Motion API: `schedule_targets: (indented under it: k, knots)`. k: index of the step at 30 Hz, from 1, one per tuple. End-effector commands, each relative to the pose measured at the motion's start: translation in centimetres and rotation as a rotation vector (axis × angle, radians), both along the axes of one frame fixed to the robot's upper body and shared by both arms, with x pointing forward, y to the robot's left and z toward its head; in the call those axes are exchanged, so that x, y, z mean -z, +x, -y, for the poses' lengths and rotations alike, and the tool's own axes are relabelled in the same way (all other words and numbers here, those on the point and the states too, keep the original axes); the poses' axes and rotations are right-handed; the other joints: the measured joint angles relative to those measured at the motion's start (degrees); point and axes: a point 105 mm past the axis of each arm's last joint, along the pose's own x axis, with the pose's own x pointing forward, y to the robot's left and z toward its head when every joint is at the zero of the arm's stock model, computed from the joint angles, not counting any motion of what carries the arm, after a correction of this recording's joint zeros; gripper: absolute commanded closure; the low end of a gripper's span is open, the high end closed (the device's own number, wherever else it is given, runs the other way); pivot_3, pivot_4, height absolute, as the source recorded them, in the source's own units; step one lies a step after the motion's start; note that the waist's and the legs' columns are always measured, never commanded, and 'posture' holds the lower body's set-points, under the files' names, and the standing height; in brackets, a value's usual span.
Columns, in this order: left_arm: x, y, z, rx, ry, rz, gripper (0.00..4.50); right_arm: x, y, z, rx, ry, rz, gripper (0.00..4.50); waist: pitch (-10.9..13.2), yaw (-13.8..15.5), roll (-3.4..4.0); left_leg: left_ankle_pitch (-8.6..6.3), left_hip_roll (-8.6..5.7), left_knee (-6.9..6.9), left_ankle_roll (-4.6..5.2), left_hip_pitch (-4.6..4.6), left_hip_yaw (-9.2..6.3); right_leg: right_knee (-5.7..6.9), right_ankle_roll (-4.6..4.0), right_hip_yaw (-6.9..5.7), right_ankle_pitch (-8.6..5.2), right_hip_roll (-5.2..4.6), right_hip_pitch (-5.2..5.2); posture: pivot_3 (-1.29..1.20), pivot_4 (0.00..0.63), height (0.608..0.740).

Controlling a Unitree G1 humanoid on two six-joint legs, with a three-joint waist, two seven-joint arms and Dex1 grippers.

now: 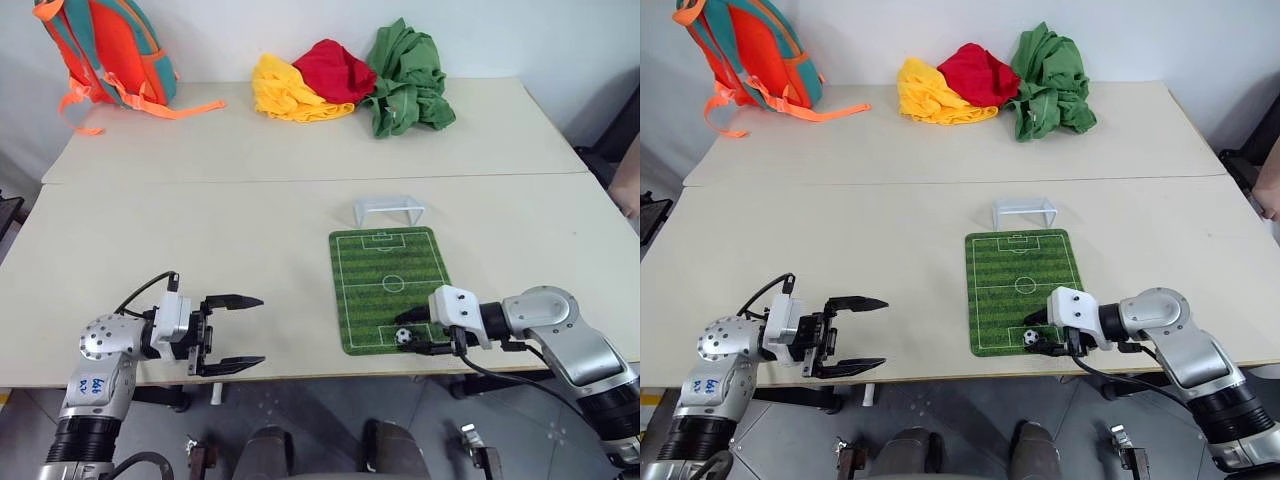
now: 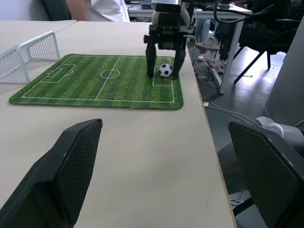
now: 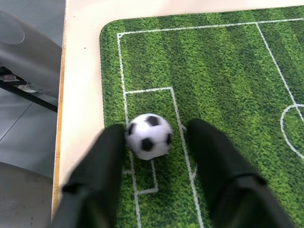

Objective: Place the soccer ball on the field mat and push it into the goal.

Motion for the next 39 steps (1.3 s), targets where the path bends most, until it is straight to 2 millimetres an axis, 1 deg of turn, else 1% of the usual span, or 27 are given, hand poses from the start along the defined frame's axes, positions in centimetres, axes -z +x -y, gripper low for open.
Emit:
schedule_targets:
  k: [1, 7, 11, 15, 17, 18, 21, 24, 31, 33, 36, 39]
  knots:
    - [-0.7, 0.4, -0.1, -0.012, -0.017, 0.027, 0.0, -0.5, -0.2, 0.2, -0.008, -0.01, 0.027, 1.85, 0.0, -0.02, 0.0, 0.0, 0.0, 0.0, 0.0, 0.0, 0.0, 0.0, 0.0, 0.0, 0.0, 0.0, 0.0, 0.0, 0.15, 0.74]
    - [-0.6, 0.7, 0.3, -0.005, -0.023, 0.034, 0.0, -2.7, -0.1, -0.7, -0.028, 0.007, 0.091, 1.85, 0.0, -0.04, 0.0, 0.0, 0.0, 0.0, 0.0, 0.0, 0.0, 0.0, 0.0, 0.0, 0.0, 0.0, 0.0, 0.0, 0.15, 0.74]
    - [-0.6, 0.8, 0.4, 0.0, -0.029, 0.039, 0.0, -4.7, -1.0, -1.4, -0.068, 0.004, 0.117, 1.85, 0.01, 0.06, 0.01, 0.0, 0.0, 0.01, 0.0, -0.02, 0.0, -0.01, 0.0, 0.0, 0.0, 0.0, -0.01, 0.0, 0.15, 0.74]
    - [-0.6, 1.0, 0.5, 0.004, -0.031, 0.043, 0.0, -5.7, -1.6, -2.1, -0.032, 0.019, 0.102, 1.85, 0.01, 0.07, 0.01, -0.01, 0.01, 0.01, -0.01, -0.02, -0.02, 0.0, 0.0, 0.0, 0.0, 0.0, -0.01, 0.0, 0.15, 0.74]
    - [-0.6, 1.0, 0.5, 0.008, -0.032, 0.044, 0.0, -6.0, -2.2, -2.7, -0.054, 0.049, 0.109, 2.24, 0.01, 0.07, 0.0, -0.03, 0.01, 0.01, -0.02, -0.02, -0.03, -0.01, 0.0, 0.0, 0.0, 0.01, -0.01, 0.0, 0.15, 0.74]
    - [-0.5, 1.0, 0.6, 0.013, -0.032, 0.044, 0.0, -5.5, -2.8, -3.0, -0.064, 0.054, 0.092, 2.48, 0.01, 0.11, 0.0, -0.04, 0.01, 0.01, -0.01, -0.02, -0.02, -0.02, 0.0, 0.0, 0.0, 0.0, -0.01, 0.0, 0.15, 0.74]
    - [-0.6, 1.0, 0.6, 0.018, -0.034, 0.046, 0.0, -4.1, -3.9, -3.3, -0.068, 0.054, 0.044, 3.44, 0.01, 0.31, -0.01, -0.09, 0.01, 0.0, 0.0, -0.03, -0.03, -0.02, 0.0, -0.01, 0.0, 0.01, -0.01, 0.0, 0.15, 0.74]
    - [-0.6, 1.0, 0.6, 0.02, -0.035, 0.048, 0.0, -2.8, -4.1, -3.1, -0.053, 0.056, 0.015, 4.44, 0.02, 0.29, -0.02, -0.16, 0.01, 0.08, 0.05, -0.06, 0.02, -0.05, 0.0, -0.01, 0.0, 0.0, -0.01, 0.0, 0.15, 0.74]
    - [-0.6, 0.6, 0.3, 0.015, -0.03, 0.043, 0.0, -1.0, -3.6, -2.7, -0.015, 0.071, -0.017, 4.48, 0.02, 0.03, -0.02, -0.17, 0.02, 0.14, 0.05, -0.06, 0.01, -0.02, 0.0, -0.01, 0.0, 0.0, 0.0, 0.0, 0.15, 0.74]
    - [-0.5, 0.4, 0.2, 0.011, -0.027, 0.039, 0.0, -0.4, -3.2, -2.4, 0.003, 0.068, -0.022, 4.48, 0.02, 0.03, -0.02, -0.17, 0.02, 0.14, 0.05, -0.06, 0.01, -0.02, 0.0, -0.01, 0.0, 0.01, 0.0, 0.0, 0.15, 0.74]
    - [-0.6, 0.4, 0.0, 0.005, -0.022, 0.038, 0.0, 0.2, -1.6, -1.3, 0.053, 0.053, -0.002, 4.48, 0.02, -0.02, -0.02, -0.17, 0.02, 0.14, 0.05, -0.05, 0.02, -0.02, 0.0, -0.01, 0.0, 0.0, 0.0, 0.0, 0.15, 0.74]
    - [-0.7, 0.5, -0.1, 0.001, -0.02, 0.04, 0.0, 0.1, 0.5, 0.0, 0.096, 0.028, 0.053, 4.48, 0.02, -0.09, -0.02, -0.17, 0.02, 0.2, 0.05, -0.05, 0.04, -0.01, 0.0, 0.0, 0.0, 0.0, 0.0, 0.0, 0.15, 0.74]
